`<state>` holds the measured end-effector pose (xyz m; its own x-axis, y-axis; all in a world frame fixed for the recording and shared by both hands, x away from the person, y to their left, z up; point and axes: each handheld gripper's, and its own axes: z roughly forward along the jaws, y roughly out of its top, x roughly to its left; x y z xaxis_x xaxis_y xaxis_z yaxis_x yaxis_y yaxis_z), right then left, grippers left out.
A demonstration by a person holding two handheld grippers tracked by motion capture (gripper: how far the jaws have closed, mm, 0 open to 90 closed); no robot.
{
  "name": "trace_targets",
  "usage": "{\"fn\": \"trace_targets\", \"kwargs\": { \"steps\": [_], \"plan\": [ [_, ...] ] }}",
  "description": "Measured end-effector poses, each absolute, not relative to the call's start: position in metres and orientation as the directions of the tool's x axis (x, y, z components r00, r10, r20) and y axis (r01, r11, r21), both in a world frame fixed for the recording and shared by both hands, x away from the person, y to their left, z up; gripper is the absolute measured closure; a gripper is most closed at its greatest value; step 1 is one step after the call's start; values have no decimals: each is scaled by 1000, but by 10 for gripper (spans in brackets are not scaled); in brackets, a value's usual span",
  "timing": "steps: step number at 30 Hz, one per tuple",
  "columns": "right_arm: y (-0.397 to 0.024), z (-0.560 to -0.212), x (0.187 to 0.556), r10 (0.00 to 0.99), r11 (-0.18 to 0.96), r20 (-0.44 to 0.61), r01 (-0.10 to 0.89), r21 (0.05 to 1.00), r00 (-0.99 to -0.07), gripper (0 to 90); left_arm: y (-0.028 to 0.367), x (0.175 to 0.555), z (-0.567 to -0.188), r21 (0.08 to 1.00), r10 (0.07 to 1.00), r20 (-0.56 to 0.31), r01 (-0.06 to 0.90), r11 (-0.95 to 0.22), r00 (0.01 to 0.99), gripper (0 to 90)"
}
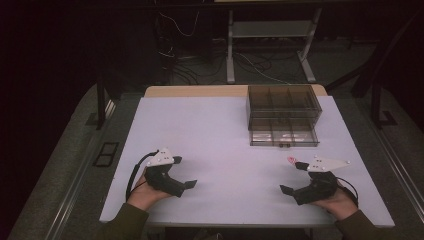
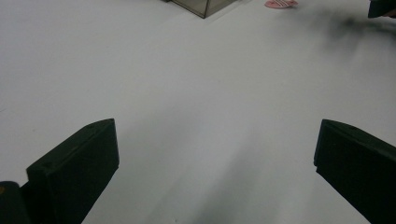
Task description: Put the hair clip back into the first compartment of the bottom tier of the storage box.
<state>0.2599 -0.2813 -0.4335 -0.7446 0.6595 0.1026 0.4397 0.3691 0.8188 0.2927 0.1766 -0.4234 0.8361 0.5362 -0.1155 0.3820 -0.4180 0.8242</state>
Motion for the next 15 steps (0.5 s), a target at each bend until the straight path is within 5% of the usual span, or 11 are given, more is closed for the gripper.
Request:
{"fn": "trace_targets", "kwargs": {
  "steps": [15],
  "plan": [
    [-286, -427, 265, 674, 368, 82, 430, 824, -734, 0, 177, 292, -423, 828, 537, -104, 372, -420, 837, 0]
  ]
}}
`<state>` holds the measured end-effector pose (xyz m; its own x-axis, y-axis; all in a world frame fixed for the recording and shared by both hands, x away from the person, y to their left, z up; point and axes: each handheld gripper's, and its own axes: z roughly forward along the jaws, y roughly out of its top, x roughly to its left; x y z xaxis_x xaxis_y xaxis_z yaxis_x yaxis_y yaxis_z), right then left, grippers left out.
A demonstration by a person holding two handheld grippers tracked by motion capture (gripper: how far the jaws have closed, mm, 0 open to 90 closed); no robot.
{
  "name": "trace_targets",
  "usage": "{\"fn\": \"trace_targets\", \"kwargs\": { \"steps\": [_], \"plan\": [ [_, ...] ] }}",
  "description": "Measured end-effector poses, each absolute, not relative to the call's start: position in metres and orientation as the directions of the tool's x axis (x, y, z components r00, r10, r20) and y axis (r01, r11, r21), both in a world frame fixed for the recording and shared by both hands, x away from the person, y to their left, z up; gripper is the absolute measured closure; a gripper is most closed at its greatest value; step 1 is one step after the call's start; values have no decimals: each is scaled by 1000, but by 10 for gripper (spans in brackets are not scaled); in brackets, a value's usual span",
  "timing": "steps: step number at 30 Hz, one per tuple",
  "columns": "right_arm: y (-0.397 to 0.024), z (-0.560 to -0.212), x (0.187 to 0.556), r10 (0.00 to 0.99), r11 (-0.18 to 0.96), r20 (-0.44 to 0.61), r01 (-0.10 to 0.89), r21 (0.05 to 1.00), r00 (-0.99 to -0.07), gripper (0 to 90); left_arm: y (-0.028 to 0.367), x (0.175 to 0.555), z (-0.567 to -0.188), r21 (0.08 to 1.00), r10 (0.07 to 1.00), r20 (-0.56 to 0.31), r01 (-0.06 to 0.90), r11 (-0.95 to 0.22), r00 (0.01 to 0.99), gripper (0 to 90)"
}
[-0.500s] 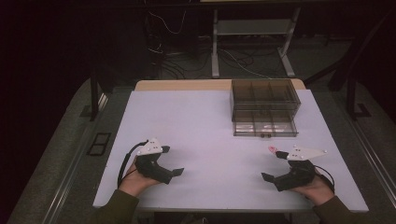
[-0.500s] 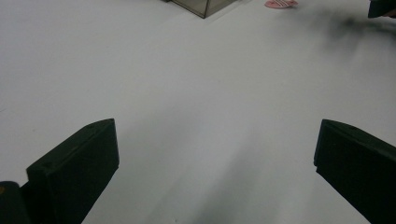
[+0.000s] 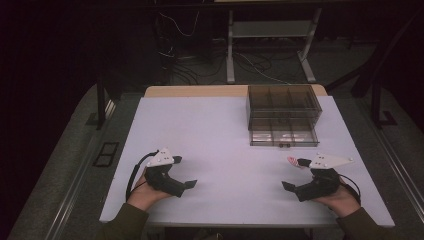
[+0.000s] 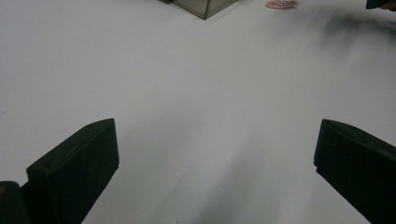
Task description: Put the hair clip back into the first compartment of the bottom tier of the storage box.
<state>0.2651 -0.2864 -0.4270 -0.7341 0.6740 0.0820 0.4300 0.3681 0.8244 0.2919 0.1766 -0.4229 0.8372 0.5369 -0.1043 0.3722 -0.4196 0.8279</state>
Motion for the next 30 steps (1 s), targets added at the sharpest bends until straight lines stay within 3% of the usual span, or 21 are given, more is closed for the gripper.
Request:
{"fn": "trace_targets", "kwargs": {
  "steps": [30],
  "plan": [
    [-298, -415, 284, 708, 337, 95, 453, 825, -700, 0, 168, 294, -426, 824, 511, -121, 373, -426, 851, 0]
  ]
}}
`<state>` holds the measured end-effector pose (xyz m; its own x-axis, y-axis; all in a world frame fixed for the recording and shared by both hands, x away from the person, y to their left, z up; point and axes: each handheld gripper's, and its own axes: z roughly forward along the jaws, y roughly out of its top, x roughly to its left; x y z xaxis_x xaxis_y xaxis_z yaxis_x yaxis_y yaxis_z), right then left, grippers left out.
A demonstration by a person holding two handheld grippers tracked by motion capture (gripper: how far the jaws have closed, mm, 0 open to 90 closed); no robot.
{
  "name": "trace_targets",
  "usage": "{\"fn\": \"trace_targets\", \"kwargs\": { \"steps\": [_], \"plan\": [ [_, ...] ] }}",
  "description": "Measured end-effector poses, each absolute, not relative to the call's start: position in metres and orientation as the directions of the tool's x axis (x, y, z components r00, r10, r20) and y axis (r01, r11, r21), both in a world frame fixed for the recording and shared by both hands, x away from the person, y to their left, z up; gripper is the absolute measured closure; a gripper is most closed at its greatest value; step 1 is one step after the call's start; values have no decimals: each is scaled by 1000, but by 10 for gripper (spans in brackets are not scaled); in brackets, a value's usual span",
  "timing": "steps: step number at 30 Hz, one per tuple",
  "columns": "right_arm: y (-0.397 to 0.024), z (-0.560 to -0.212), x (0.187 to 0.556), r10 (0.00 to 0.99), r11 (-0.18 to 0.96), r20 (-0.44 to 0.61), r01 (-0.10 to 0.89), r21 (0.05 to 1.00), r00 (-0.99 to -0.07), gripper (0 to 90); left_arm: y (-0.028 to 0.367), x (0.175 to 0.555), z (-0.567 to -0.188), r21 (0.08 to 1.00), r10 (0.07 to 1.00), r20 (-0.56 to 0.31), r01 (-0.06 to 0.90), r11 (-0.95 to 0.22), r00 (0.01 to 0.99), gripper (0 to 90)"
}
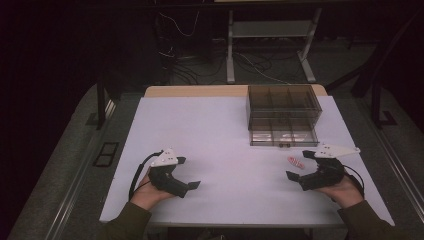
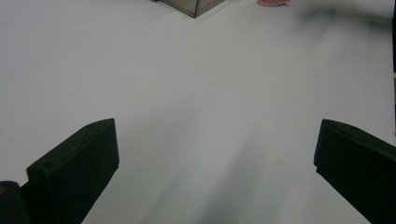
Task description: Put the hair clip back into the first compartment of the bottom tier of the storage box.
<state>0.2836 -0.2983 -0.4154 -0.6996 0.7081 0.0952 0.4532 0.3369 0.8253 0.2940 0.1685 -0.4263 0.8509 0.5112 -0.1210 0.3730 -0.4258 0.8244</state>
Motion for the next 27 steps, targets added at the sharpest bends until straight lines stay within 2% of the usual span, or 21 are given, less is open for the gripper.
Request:
{"fn": "trace_targets", "kwargs": {
  "steps": [27],
  "plan": [
    [-298, -405, 319, 720, 336, 113, 487, 806, -685, 0, 170, 294, -428, 826, 521, -128, 381, -415, 844, 0]
  ]
}}
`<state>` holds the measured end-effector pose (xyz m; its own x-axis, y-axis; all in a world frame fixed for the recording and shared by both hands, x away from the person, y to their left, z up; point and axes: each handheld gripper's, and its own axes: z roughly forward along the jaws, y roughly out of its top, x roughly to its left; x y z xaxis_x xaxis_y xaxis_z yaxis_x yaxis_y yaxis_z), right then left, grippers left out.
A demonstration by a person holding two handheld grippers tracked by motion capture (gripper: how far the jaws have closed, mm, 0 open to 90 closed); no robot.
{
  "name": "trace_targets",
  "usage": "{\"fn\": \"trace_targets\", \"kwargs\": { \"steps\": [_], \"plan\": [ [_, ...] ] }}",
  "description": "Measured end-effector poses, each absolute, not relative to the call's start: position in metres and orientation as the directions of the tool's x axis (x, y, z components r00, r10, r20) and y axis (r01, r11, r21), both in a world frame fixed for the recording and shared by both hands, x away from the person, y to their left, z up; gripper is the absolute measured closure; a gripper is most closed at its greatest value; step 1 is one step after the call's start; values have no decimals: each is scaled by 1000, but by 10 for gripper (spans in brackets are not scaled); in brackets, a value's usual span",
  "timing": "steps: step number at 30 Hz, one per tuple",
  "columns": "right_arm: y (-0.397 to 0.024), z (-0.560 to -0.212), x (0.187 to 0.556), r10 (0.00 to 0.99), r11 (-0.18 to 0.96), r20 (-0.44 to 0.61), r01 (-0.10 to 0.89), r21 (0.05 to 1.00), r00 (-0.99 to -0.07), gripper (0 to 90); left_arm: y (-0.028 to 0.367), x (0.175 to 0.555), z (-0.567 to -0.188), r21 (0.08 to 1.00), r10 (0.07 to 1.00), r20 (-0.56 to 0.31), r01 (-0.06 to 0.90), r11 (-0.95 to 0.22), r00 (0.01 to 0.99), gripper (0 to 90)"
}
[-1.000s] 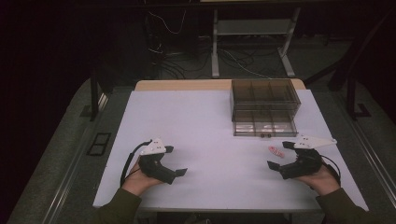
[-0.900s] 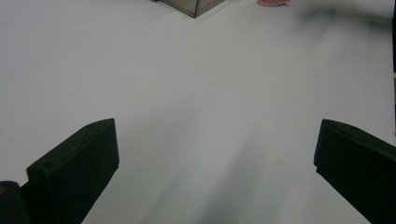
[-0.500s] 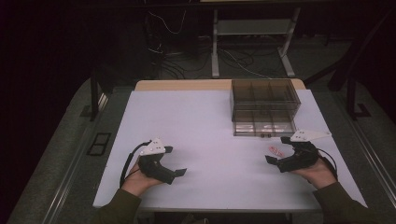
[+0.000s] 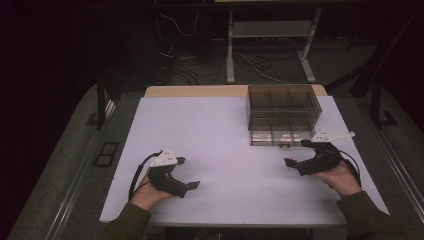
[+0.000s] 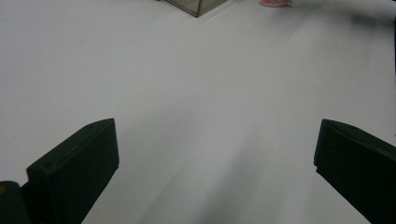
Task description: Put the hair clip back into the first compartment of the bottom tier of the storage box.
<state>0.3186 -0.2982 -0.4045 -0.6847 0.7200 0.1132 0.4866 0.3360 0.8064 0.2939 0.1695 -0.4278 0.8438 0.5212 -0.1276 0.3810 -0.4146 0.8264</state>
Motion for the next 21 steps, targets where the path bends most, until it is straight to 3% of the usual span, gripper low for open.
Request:
{"fn": "trace_targets", "kwargs": {
  "steps": [21],
  "plan": [
    [-295, -396, 349, 726, 340, 110, 493, 801, -679, 0, 169, 294, -428, 827, 516, -132, 382, -413, 846, 0]
  ]
}}
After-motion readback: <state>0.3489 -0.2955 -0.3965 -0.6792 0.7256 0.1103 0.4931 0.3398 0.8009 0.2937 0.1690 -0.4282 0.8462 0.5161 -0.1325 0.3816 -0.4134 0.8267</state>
